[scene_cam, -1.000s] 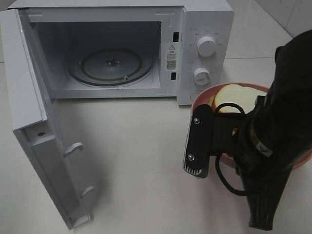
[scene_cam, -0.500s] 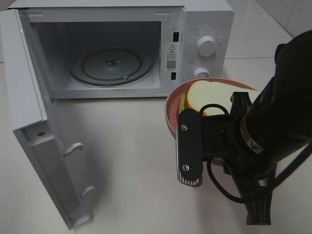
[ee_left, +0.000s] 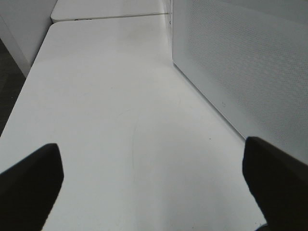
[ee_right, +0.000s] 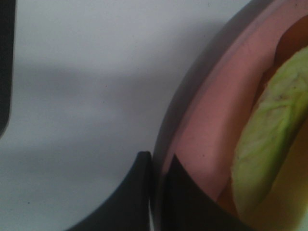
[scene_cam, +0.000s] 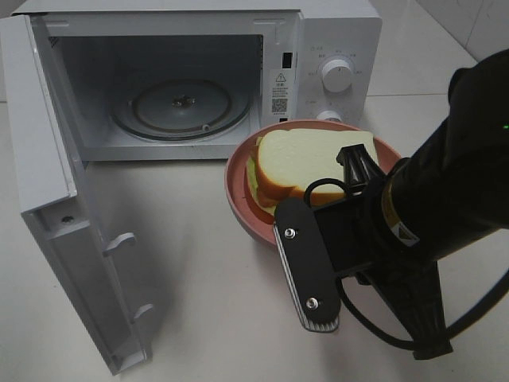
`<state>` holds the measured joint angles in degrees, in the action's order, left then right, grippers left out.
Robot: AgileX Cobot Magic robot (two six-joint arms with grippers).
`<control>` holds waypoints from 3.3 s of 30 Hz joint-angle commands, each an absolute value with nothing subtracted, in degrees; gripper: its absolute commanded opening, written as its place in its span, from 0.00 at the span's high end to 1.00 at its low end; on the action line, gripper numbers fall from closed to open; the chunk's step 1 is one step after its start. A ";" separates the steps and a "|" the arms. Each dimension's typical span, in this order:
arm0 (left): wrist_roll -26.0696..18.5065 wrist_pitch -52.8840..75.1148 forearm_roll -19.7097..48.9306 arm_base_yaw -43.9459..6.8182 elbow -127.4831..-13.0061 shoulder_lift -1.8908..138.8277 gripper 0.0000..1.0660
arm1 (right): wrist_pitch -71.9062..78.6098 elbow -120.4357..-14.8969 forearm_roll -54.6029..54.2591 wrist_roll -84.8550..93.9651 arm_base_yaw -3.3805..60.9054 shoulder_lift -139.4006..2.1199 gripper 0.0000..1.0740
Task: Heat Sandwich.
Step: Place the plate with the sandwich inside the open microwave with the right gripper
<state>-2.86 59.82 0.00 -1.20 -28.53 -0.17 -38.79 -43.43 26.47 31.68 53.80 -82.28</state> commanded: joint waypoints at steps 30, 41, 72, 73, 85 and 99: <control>-2.64 59.30 0.00 -1.20 -28.25 -1.66 0.10 | -30.19 -43.32 21.83 53.11 52.37 -81.59 0.97; -2.64 59.30 0.00 -1.20 -28.25 -1.66 0.10 | -25.04 -43.43 18.33 65.83 46.93 -81.59 0.97; -2.64 59.30 0.00 -1.20 -28.25 -1.66 0.10 | -28.88 -62.57 11.40 77.69 44.58 -99.64 1.00; -2.64 59.30 0.00 -1.20 -28.25 -1.66 0.10 | -29.16 -63.31 11.40 77.81 44.46 -100.21 1.00; -2.64 59.30 0.00 -1.20 -28.25 -1.66 0.10 | -32.60 -70.99 11.46 77.86 43.89 -105.02 1.00; -2.64 59.30 0.00 -1.20 -28.25 -1.66 0.10 | -35.87 -78.55 11.23 76.95 43.89 -110.75 1.00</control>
